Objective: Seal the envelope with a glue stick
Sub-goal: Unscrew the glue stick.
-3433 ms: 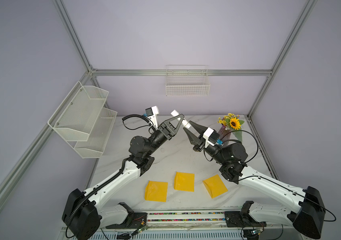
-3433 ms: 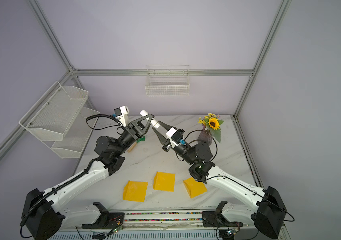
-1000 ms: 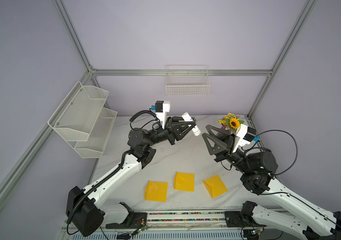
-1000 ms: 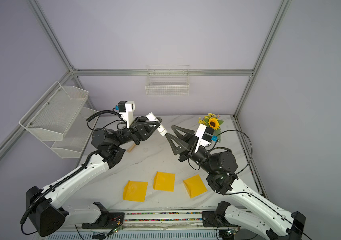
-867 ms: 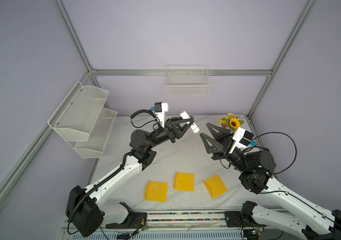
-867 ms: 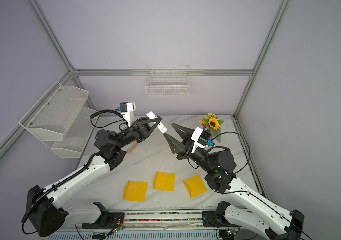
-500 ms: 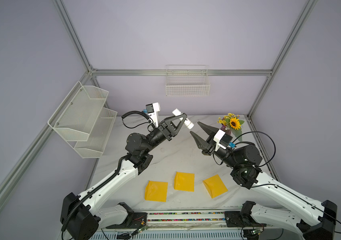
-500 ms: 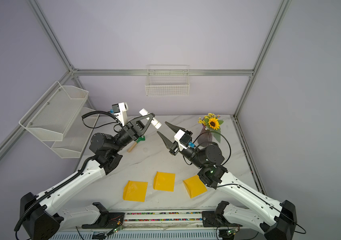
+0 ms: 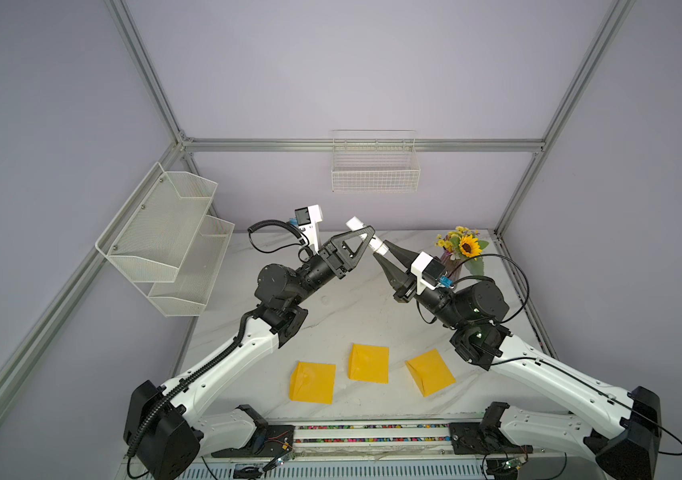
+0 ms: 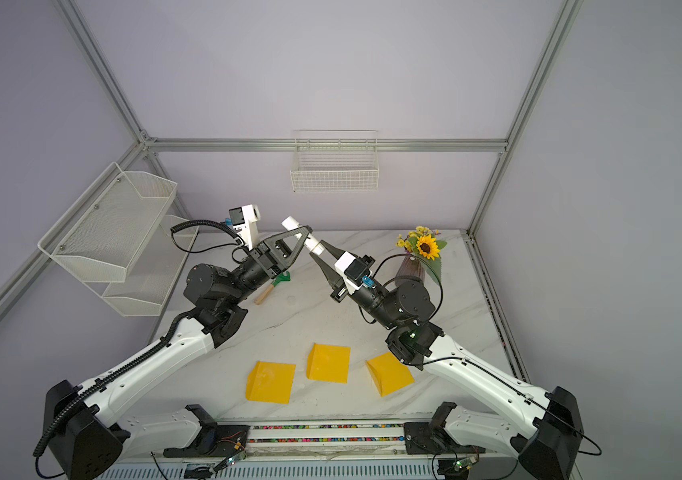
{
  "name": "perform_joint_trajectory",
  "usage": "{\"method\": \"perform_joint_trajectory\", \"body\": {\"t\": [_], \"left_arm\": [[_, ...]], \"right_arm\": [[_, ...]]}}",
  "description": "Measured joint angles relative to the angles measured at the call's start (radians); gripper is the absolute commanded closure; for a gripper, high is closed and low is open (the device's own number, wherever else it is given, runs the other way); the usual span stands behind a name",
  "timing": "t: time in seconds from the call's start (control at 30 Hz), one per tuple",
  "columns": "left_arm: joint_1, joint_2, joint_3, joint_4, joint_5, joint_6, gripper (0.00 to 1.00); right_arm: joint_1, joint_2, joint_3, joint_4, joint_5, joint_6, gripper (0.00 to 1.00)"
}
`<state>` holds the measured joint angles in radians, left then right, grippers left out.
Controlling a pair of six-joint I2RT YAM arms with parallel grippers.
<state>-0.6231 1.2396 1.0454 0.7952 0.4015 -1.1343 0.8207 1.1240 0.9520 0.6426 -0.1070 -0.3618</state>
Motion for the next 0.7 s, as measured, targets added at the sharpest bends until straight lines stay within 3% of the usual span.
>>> {"method": "perform_joint_trajectory", "body": {"t": [0.2,0.3,0.43,0.7], "left_arm": [[0.000,0.006,0.001,0.011,0.004,0.003,1.00],[0.001,0.020,0.018,0.012,0.025,0.026,1.00],[0.000,0.061,0.066,0.035,0.112,0.061,1.00],[0.005,0.212,0.288,0.150,0.419,0.071,1.00]], "right_arm": [[0.000,-0.002,0.000,0.000,0.010,0.058,1.00],[0.000,-0.014,-0.003,-0.010,0.023,0.166,1.00],[0.000,-0.060,-0.028,-0.015,0.031,0.409,1.00],[-0.003,-0.104,-0.060,0.088,-0.032,0.996,1.00]]}}
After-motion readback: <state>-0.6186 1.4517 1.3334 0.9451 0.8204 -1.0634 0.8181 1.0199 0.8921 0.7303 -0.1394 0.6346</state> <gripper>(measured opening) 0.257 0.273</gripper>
